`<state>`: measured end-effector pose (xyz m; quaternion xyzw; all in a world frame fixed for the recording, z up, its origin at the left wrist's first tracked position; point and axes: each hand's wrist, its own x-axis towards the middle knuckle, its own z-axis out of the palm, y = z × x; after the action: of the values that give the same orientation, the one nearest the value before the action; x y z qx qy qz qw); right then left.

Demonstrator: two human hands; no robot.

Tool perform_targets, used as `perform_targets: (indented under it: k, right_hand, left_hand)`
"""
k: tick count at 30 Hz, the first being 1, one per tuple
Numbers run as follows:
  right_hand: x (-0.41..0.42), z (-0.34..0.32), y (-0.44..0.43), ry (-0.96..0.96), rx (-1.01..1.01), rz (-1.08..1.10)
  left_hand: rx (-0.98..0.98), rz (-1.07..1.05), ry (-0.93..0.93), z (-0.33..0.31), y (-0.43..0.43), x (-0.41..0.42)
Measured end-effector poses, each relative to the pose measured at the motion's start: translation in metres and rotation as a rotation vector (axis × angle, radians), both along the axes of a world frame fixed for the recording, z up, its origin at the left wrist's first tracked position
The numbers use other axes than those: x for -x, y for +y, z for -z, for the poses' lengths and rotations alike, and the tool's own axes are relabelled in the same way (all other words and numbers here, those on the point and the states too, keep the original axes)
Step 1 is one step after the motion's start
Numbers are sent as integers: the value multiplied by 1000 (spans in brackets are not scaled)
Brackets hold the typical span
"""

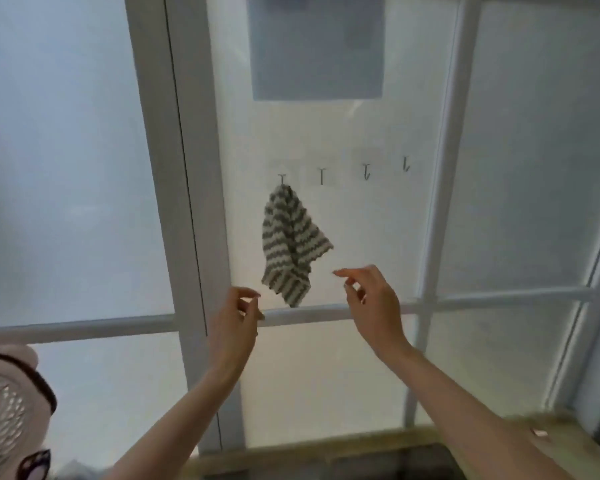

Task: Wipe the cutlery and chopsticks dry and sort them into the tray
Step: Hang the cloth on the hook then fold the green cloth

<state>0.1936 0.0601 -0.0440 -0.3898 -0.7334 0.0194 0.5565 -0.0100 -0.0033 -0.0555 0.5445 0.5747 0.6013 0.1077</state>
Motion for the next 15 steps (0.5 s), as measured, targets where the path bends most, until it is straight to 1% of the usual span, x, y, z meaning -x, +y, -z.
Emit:
perform_targets:
  k: [2, 3, 5, 8, 10, 13, 15]
  right_hand:
    - [-42, 64, -31, 34, 135, -15]
    - [-65, 101, -48, 35, 227, 8]
    - [-120, 180, -86, 16, 440, 144]
    - [-194, 273, -149, -36, 689, 387]
    - [-235, 315, -188, -134, 794, 507]
    - [-275, 351, -229, -255, 906, 561]
    - [-292, 368, -246, -334, 897, 583]
  left_hand:
    - [174, 126, 7, 59, -28, -17]
    - [299, 200, 31, 90, -41, -29]
    - [543, 344, 75, 148, -68, -66]
    - [800, 554, 143, 209, -97, -123]
    - [896, 660, 190, 237, -103, -163]
    - [978, 753, 259, 263, -104, -220]
    - [1043, 785, 306, 279, -106, -254]
